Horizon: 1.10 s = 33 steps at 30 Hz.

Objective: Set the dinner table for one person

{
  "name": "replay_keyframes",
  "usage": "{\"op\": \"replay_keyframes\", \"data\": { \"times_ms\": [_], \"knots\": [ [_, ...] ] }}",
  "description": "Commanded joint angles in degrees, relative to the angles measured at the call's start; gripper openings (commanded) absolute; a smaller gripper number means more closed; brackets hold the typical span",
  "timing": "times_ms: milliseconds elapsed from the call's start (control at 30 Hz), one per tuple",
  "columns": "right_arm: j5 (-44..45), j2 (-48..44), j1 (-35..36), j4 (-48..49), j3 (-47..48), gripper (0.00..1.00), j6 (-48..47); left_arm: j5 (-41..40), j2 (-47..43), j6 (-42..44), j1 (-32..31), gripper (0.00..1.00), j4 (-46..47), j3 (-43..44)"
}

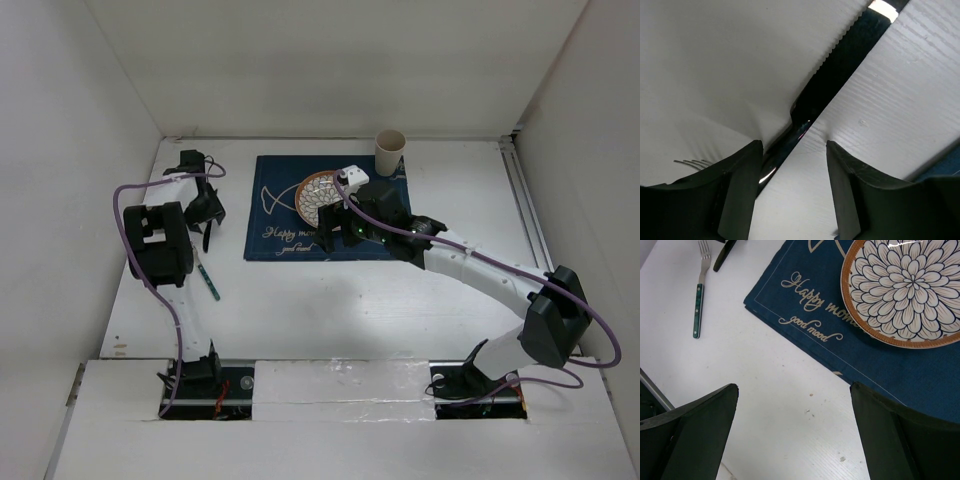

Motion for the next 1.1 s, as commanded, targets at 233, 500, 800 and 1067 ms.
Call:
{"op": "replay_keyframes", "data": {
  "times_ms": [233, 500, 800, 1067],
  "knots": [
    [-0.09, -1.01, 0.54, 3.16, 0.53, 1.00, -0.64, 0.57, 3.77, 0.61, -1.45, 0.37, -1.02, -0.24],
    [0.44, -1.54, 0.01, 3.16, -0.01, 1.00, -0.64, 3.21, 7.46, 0.00, -1.45, 0.14, -1.55, 1.60],
    [0.44, -2.59, -0.52, 2.63, -0.01, 1.00, -0.64, 8.66, 8.08, 0.00, -1.98, 0.00, -2.07, 5.28],
    [-0.26, -6.37, -3.32, 1.49, -0.53, 1.00, -0.12, 9.81, -2.09, -0.27, -4.70, 0.00, -3.57, 10.31]
  ]
}}
